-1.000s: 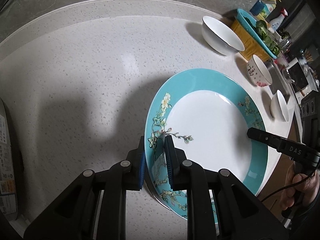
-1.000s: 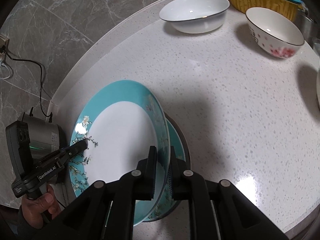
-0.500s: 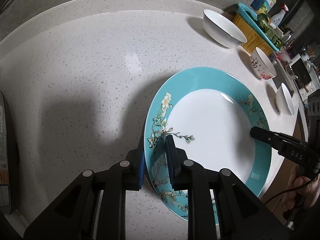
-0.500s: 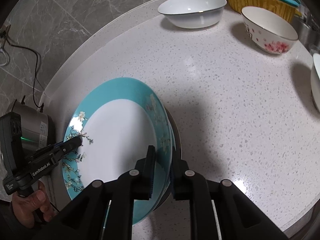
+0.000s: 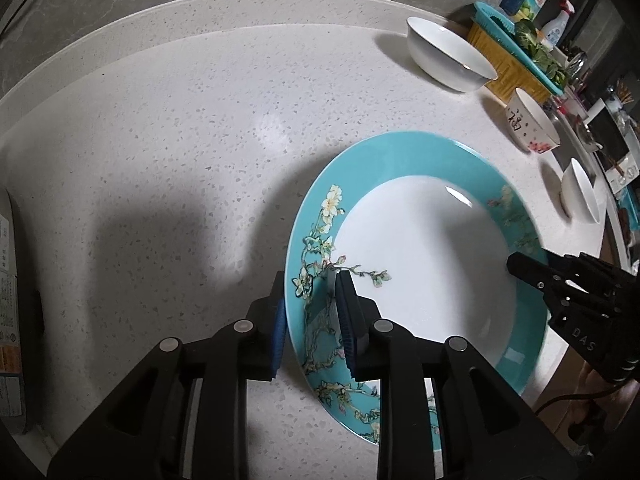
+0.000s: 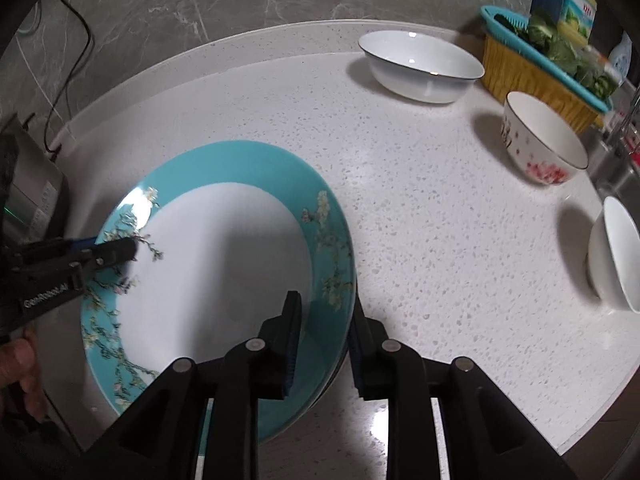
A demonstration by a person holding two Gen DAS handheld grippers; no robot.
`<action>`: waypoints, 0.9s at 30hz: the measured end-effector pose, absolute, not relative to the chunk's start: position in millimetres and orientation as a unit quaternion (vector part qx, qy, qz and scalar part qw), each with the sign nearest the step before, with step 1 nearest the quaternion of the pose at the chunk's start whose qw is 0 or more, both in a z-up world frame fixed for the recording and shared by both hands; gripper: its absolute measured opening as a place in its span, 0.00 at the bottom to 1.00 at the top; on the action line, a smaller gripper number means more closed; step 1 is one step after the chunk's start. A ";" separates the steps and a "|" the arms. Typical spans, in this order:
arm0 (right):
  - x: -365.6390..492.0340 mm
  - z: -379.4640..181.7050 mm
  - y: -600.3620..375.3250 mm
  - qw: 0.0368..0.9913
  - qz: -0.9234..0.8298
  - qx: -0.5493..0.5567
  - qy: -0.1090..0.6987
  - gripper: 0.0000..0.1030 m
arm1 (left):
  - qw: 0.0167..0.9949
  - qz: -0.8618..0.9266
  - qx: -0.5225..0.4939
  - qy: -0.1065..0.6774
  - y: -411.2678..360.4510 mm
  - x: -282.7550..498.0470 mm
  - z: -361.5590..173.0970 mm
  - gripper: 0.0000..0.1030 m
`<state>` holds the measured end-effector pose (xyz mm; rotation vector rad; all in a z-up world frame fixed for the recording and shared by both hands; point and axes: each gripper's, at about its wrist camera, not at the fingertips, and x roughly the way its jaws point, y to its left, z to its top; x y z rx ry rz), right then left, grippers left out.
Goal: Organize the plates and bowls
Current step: 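Lift the teal plate with both grippers and lower it onto the plate stack, then open both grippers to release the teal plate, then move both grippers to the white bowl beside the green basket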
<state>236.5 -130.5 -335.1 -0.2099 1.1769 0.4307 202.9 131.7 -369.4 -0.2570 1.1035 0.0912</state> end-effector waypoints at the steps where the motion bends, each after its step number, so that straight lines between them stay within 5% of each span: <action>1: 237.9 -336.1 -130.8 0.804 0.197 -0.096 0.553 0.27 | 0.843 0.043 -0.121 0.522 131.4 202.4 -369.1 0.21; 3: 239.1 -336.0 -131.8 0.808 0.193 -0.087 0.550 0.27 | 0.846 0.038 -0.124 0.517 132.4 203.7 -367.8 0.24; 6: 238.3 -333.0 -134.5 0.812 0.190 -0.075 0.547 0.33 | 0.852 0.036 -0.125 0.508 137.0 202.5 -362.0 0.57; 13: 248.3 -298.5 -162.7 0.834 0.180 -0.004 0.521 0.80 | 0.871 -0.001 -0.155 0.467 154.0 205.2 -323.9 0.87; 18: 275.2 -262.1 -198.8 0.819 0.224 0.147 0.507 1.00 | 0.879 -0.050 -0.184 0.438 163.9 226.2 -288.3 0.89; 27: 315.0 -207.0 -205.8 0.840 0.254 0.145 0.457 1.00 | 0.893 -0.063 -0.142 0.423 149.8 310.0 -229.6 0.93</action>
